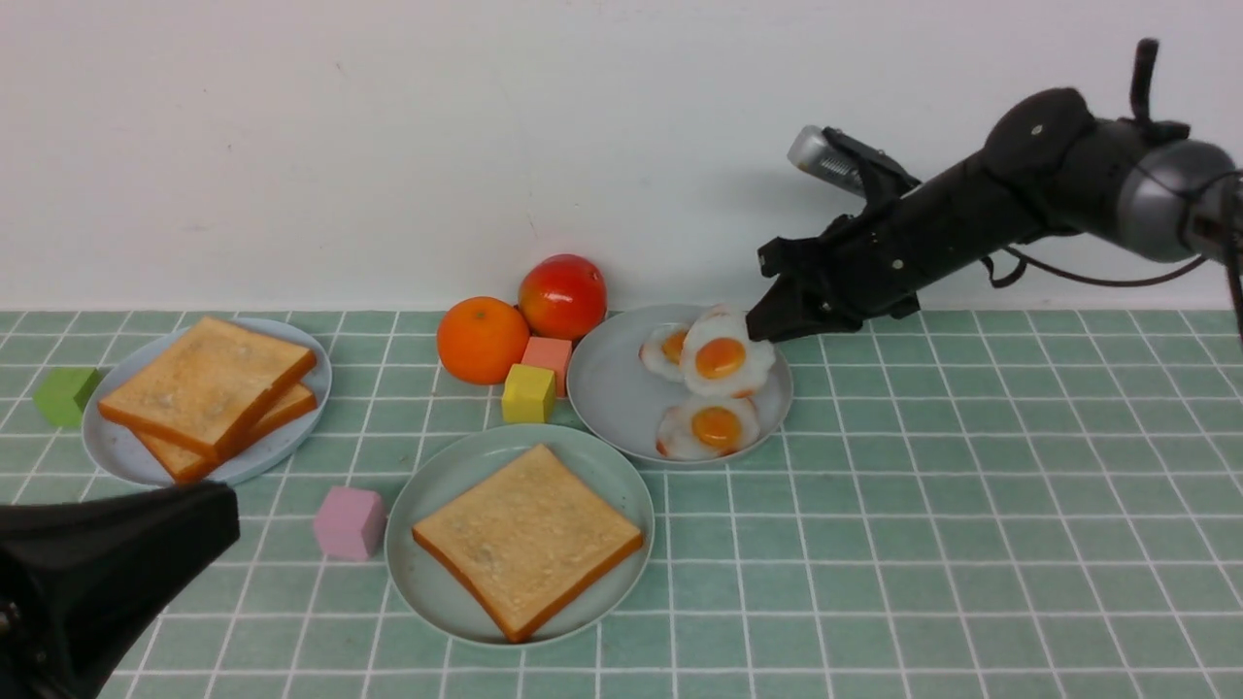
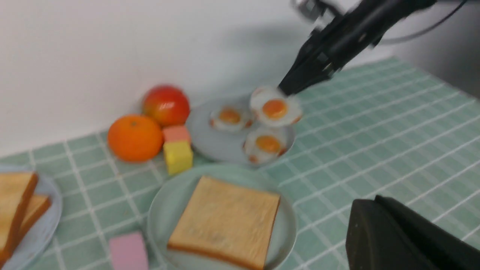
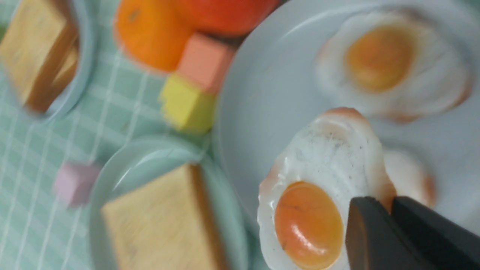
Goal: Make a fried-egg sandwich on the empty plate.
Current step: Use the right arm to place the fried egg on the slice of bread in the middle
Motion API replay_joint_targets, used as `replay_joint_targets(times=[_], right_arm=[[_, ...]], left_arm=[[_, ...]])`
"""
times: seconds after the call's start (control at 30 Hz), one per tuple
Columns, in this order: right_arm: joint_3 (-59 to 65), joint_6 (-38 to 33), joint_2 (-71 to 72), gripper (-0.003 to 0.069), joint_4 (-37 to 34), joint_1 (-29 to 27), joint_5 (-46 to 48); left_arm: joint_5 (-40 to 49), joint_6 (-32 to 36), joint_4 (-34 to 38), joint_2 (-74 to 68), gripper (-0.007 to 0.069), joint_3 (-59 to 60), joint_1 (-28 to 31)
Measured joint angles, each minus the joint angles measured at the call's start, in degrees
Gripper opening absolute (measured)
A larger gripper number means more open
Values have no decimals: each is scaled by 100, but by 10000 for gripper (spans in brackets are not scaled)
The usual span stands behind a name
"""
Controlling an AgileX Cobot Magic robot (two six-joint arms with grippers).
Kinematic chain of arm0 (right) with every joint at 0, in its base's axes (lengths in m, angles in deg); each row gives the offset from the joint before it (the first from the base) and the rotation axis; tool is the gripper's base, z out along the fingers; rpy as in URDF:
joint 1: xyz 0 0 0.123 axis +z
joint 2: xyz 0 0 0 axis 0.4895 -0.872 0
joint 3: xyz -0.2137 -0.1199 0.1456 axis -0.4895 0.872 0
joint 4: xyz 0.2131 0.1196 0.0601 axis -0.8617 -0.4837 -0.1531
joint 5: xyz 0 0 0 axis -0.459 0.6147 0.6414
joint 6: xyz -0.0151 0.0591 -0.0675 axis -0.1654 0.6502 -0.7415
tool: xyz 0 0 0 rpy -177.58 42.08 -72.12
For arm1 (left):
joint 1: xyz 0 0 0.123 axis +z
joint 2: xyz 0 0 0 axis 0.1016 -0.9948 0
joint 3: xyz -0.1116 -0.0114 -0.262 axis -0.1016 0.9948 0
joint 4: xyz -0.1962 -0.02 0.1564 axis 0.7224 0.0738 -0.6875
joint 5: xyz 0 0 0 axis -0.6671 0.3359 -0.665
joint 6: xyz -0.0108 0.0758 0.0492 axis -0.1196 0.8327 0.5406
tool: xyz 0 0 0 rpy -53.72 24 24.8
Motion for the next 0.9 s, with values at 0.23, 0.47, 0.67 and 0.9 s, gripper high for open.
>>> replay_joint_targets(times=[0.23,0.47,0.67,0.9], right_arm=[[1152,-468,708,71,-584,980,54],[1409,-595,341,71,-1006,1652,-835],[1420,-590,-60,71,-1312,1722,-1496],[1426,-578,-143,204,-1455,1722,-1478]], left_arm=[[309,-235,-246,0,-10,0,0],[299,-254,-395,0,-5,0,0],[299,-254,-401,0,-3,0,0],[299,-254,-393,0,-1,0,0]])
